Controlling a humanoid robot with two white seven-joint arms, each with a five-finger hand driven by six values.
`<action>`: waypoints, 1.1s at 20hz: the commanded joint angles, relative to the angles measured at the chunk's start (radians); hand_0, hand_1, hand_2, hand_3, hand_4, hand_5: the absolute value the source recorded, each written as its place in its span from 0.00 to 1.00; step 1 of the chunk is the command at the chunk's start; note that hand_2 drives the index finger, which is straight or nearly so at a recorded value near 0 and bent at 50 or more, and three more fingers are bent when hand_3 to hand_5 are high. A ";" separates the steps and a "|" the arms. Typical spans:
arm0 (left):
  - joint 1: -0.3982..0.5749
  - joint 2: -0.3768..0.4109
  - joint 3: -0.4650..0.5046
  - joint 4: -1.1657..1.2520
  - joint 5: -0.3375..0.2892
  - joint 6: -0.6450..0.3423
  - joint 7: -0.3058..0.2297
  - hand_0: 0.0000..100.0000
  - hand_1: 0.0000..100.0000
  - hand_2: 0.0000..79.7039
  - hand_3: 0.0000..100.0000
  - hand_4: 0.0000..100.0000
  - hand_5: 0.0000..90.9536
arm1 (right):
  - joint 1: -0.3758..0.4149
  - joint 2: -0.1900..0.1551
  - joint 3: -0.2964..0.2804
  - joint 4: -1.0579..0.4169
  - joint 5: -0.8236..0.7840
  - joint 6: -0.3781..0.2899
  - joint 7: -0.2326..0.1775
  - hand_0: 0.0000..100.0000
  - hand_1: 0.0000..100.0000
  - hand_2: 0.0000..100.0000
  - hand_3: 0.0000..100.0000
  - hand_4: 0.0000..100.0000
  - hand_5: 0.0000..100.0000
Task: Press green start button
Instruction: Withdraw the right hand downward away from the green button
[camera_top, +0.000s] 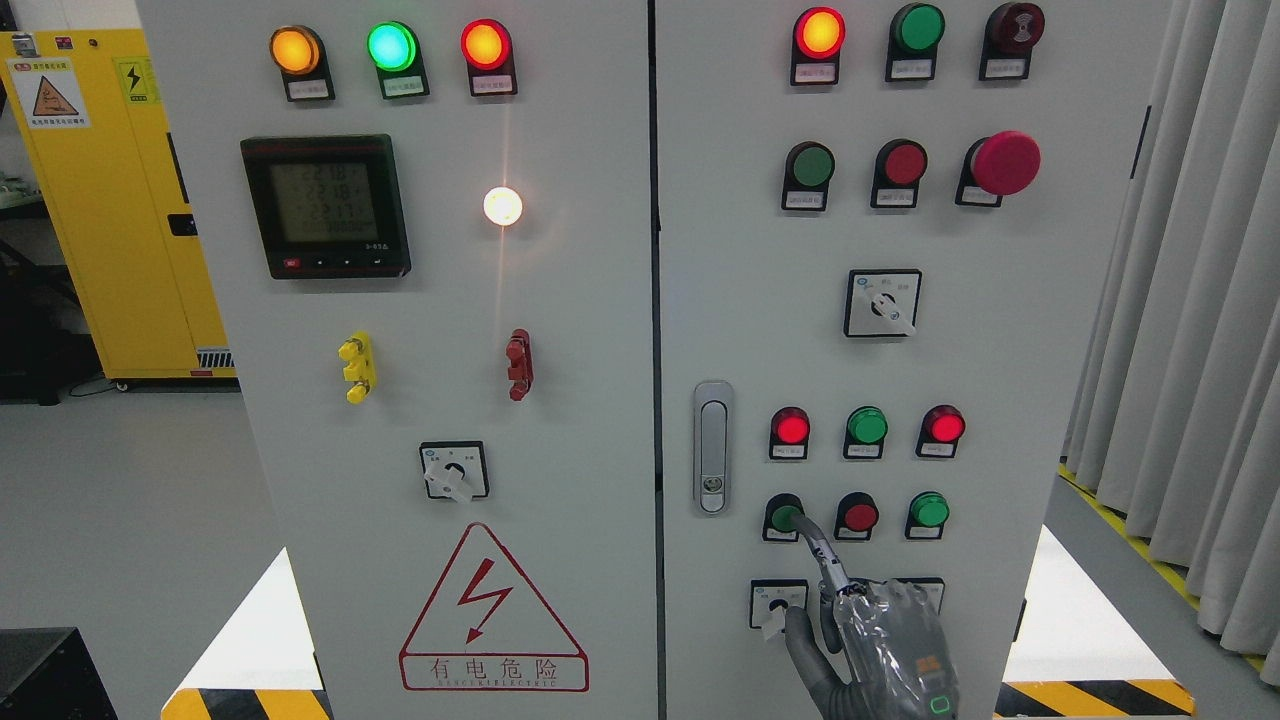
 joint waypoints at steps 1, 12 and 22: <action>0.001 0.000 0.000 0.001 0.000 -0.001 0.000 0.12 0.56 0.00 0.00 0.00 0.00 | 0.055 0.007 0.058 -0.096 -0.063 -0.004 -0.006 0.76 0.84 0.06 0.95 1.00 1.00; 0.000 0.000 0.000 0.001 0.000 -0.001 0.000 0.12 0.56 0.00 0.00 0.00 0.00 | 0.204 -0.004 0.211 -0.188 -0.695 -0.009 0.049 0.78 0.75 0.01 0.17 0.22 0.22; 0.000 0.000 0.000 0.001 0.000 -0.001 0.000 0.12 0.56 0.00 0.00 0.00 0.00 | 0.276 0.002 0.260 -0.246 -0.861 -0.001 0.051 0.56 0.61 0.00 0.07 0.11 0.08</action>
